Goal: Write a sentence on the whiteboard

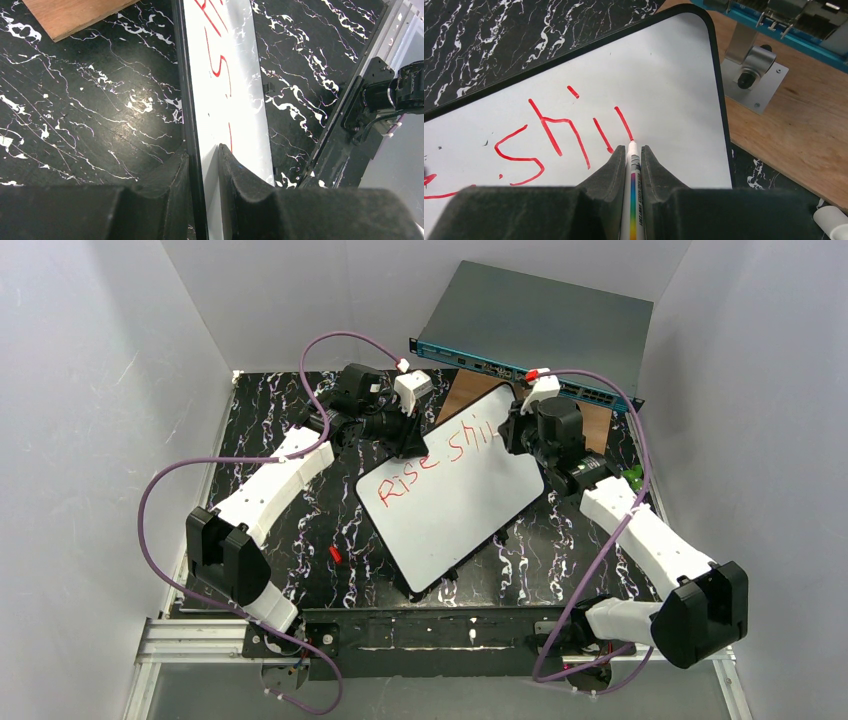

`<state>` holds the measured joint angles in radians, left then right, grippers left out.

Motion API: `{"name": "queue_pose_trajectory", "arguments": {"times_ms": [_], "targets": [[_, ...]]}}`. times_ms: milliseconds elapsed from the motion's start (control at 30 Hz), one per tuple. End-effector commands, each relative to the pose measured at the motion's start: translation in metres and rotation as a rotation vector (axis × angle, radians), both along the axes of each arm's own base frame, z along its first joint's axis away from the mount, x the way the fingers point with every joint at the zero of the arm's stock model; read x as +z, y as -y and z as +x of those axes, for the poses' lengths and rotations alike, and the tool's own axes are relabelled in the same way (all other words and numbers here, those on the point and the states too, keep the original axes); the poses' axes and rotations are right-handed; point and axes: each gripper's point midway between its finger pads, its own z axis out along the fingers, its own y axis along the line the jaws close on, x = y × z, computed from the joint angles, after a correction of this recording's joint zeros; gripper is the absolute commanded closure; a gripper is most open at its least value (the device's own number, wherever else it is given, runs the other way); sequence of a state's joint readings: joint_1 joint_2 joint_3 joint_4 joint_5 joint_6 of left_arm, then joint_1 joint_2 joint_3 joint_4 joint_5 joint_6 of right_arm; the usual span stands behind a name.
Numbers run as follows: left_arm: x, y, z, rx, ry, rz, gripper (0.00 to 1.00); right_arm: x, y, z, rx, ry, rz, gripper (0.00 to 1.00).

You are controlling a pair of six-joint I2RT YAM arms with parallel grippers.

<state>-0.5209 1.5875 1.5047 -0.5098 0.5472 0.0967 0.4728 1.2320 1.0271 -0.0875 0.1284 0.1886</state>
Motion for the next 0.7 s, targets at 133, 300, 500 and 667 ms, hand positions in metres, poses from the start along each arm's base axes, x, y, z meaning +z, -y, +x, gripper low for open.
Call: {"name": "queue_pose_trajectory", "arguments": {"times_ms": [133,300,500,667], "targets": [[0.010,0.005,-0.023,-0.092,0.019,0.001,1.00,0.021,-0.005,0.004,0.009,0.042,0.033,0.99],[0.010,0.006,-0.023,-0.093,0.018,0.000,1.00,0.039,-0.010,0.011,0.020,0.072,0.045,0.99],[0.008,0.005,-0.023,-0.092,0.014,0.003,1.00,0.054,-0.013,0.018,0.021,0.101,0.050,0.99],[0.007,0.005,-0.024,-0.094,0.013,0.005,1.00,0.057,-0.013,0.024,0.012,0.108,0.045,0.99]]}}
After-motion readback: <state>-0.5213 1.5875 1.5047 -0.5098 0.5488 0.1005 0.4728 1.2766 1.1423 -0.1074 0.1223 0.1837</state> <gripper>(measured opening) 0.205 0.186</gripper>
